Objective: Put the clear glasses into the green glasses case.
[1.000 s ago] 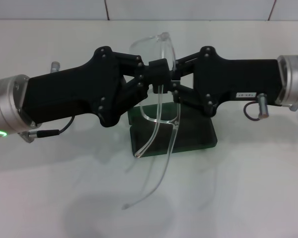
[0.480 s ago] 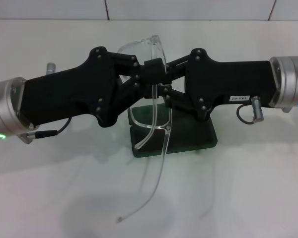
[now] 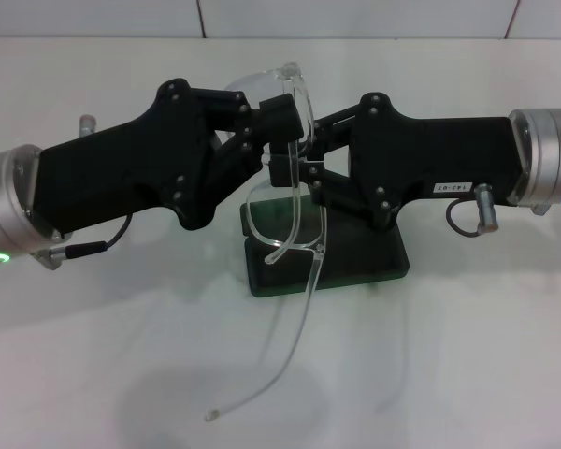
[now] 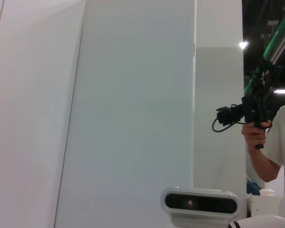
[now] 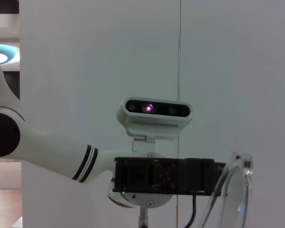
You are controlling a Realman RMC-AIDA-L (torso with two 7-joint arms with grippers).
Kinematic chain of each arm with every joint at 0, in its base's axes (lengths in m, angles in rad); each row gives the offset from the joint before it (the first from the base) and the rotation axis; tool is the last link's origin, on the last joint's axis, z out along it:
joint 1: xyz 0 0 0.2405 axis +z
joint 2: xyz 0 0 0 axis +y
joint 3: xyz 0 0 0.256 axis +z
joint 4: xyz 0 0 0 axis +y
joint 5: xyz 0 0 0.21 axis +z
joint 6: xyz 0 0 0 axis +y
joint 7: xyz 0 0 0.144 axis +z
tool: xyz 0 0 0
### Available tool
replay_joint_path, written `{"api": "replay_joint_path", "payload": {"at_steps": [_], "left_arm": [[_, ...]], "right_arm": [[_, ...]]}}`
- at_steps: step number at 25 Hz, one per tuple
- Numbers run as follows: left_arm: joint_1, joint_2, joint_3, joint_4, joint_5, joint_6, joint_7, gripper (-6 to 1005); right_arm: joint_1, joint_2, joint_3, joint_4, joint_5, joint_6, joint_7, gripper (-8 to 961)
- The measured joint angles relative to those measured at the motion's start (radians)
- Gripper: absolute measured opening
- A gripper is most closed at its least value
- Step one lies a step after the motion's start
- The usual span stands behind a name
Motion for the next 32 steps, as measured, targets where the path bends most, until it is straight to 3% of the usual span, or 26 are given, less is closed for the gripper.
{"api": "replay_joint_path", "payload": {"at_steps": [32], "left_arm": [[-0.002, 0.002, 0.004, -0.022, 0.004, 0.012, 0.012, 34]], "right_arm": [[-0.013, 0.000, -0.004, 0.000, 0.022, 0.008, -0.029, 112]]}}
